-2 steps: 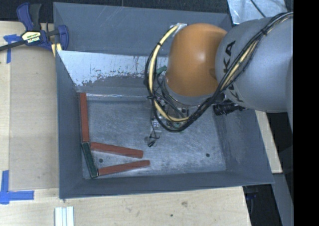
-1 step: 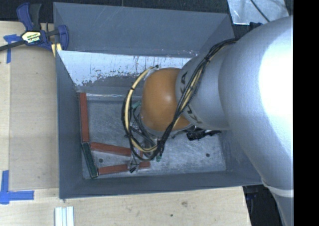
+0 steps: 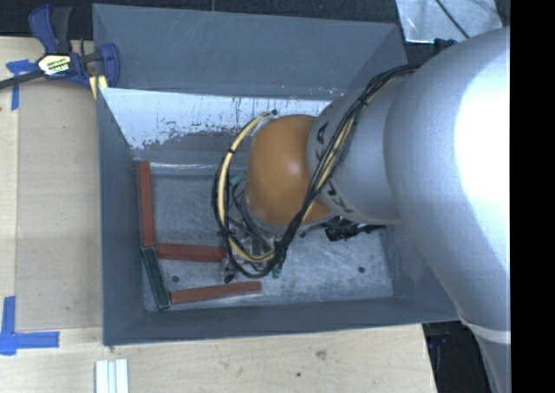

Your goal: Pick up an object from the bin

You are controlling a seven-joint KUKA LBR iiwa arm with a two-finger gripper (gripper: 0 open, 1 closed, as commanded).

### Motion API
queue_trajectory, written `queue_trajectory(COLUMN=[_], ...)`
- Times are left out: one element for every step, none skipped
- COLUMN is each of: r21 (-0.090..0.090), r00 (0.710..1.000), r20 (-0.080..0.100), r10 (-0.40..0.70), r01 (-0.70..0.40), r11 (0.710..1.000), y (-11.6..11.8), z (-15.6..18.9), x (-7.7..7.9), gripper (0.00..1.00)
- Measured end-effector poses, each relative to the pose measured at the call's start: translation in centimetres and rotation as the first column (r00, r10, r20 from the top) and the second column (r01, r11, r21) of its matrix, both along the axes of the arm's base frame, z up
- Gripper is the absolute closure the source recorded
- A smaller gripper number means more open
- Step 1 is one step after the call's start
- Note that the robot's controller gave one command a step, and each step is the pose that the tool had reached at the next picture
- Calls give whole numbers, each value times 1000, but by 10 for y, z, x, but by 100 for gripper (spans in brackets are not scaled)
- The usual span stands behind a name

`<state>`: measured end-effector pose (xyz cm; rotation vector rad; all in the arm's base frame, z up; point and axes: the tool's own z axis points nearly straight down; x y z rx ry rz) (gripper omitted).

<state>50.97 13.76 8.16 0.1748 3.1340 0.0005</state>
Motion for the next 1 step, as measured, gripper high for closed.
queue_trajectory(r21=[3], r00=[1000], r20=[10], r10=[21], r01=[-21], r11=[1000], y=[25], z=[124], x=[40], gripper=[100])
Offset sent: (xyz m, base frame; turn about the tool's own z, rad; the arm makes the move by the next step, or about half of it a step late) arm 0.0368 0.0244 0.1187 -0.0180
